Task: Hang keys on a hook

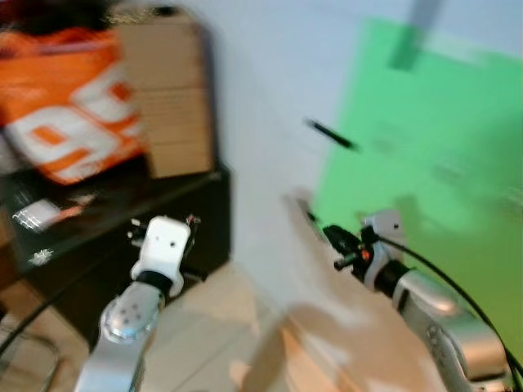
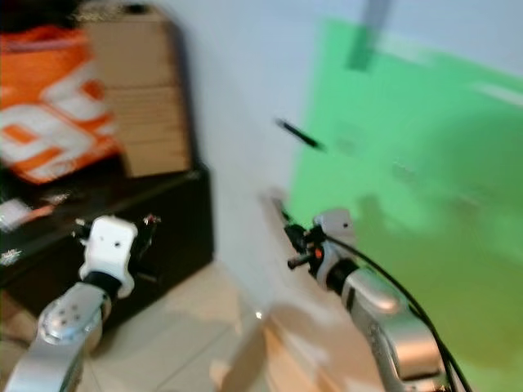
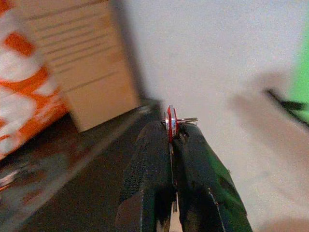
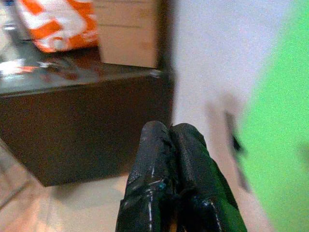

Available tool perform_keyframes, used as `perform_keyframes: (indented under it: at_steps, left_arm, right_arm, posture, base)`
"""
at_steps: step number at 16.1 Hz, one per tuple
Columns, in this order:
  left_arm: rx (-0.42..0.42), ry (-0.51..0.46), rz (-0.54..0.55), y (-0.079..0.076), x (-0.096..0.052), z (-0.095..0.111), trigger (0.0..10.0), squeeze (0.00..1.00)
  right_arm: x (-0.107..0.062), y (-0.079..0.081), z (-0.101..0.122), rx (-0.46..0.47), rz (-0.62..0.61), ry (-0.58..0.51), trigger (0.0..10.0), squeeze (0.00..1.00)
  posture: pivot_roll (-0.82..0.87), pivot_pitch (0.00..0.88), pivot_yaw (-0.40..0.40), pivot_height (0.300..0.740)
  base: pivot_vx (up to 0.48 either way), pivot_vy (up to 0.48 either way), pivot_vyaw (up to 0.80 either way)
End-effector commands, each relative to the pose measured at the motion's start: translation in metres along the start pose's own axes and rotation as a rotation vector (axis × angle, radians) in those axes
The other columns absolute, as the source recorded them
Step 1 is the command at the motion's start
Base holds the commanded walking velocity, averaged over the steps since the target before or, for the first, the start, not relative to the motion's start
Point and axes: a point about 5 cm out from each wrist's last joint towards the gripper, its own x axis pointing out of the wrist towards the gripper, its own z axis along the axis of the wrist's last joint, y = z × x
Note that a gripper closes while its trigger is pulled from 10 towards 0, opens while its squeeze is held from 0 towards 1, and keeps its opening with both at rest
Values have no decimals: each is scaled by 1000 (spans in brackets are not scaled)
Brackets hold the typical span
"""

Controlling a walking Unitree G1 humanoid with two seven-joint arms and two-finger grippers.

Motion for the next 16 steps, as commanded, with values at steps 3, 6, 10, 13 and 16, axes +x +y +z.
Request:
perform_keyframes:
  at_steps: [3,6,10,13,16]
  left_arm:
    - [4,-7,10,0,2,4,10000,0]
    - [2,-22,-3,-2,3,5,10000,0]
    - [-44,-303,-308,-19,0,39,10000,0]
    - [-24,-463,-243,-9,10,63,10000,0]
    - [-204,-509,-284,-15,16,70,10000,0]
  right_arm:
    - [-7,-4,4,-18,-23,-24,10000,0]
    - [-10,-7,0,-22,-46,-17,10000,0]
    - [-31,-7,-3,67,-172,-58,10000,0]
    - [-43,-6,-8,68,-249,-76,10000,0]
    - [-57,-8,-7,2,-347,-100,10000,0]
  posture:
    - [28,0,-63,740]
    - [26,0,-71,740]
    - [-17,0,-48,740]
    - [-41,0,-33,740]
    - [-89,0,-31,740]
  base:
    - [389,0,0]
    - [366,0,0]
    - [0,0,-194]
    - [0,0,-777]
    - [0,0,-775]
